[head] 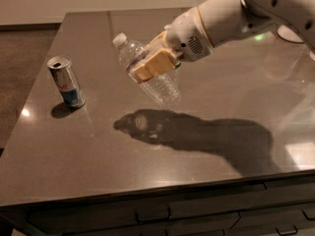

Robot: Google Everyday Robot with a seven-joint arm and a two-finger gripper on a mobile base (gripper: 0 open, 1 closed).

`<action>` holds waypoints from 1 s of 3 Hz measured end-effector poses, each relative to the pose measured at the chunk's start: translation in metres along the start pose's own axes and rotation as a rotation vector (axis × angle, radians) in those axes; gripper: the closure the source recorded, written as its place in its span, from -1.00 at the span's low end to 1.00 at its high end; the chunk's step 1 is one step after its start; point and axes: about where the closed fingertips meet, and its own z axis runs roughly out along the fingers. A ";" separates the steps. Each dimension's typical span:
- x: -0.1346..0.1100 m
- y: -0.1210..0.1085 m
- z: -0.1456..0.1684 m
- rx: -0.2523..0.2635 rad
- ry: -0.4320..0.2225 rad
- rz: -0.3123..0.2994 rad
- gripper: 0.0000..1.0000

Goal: Place water bottle upright

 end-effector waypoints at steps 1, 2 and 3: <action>0.001 -0.002 -0.013 0.019 -0.191 0.018 1.00; 0.005 -0.005 -0.024 0.042 -0.340 0.044 1.00; 0.012 -0.009 -0.031 0.059 -0.450 0.063 1.00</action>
Offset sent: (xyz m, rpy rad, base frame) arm 0.0082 -0.0474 0.0114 0.5184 -0.0319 -0.1117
